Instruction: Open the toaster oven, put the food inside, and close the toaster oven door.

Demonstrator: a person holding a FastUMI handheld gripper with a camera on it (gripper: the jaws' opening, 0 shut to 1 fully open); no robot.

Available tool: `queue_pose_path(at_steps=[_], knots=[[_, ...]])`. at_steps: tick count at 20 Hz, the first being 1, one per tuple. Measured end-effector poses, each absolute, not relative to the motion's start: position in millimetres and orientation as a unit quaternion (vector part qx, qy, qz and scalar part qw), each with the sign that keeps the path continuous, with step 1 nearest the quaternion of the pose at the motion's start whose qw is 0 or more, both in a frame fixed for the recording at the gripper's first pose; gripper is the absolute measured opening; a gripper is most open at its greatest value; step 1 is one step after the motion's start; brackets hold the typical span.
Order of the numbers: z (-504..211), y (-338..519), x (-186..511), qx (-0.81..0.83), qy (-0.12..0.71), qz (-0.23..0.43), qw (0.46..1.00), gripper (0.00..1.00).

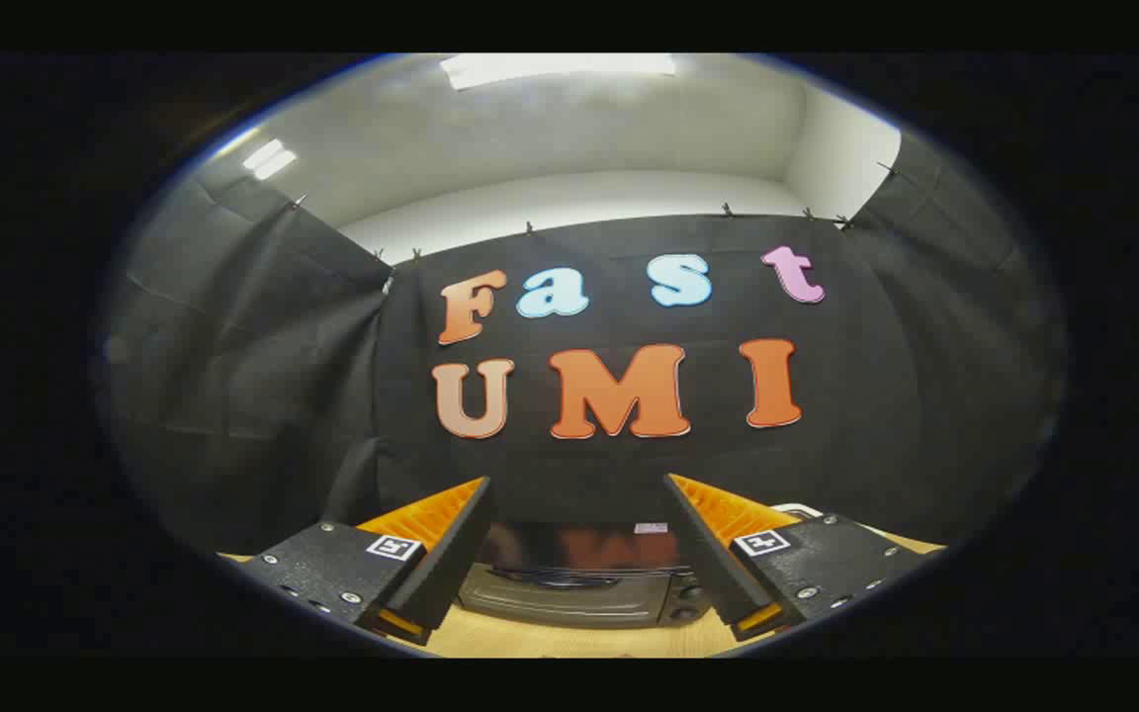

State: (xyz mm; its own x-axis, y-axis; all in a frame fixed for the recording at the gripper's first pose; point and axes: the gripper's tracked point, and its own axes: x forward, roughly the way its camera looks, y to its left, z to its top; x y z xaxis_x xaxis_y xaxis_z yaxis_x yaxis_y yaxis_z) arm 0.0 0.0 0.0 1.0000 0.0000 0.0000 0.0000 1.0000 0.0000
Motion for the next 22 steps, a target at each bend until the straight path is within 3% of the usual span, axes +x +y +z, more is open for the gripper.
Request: queue_pose_path(at_steps=[15,22], knots=[[-23,28,28,-0.010,0.016,0.001,1.000,0.99],[-75,20,63,-0.010,0.079,-0.024,0.997,0.99]])
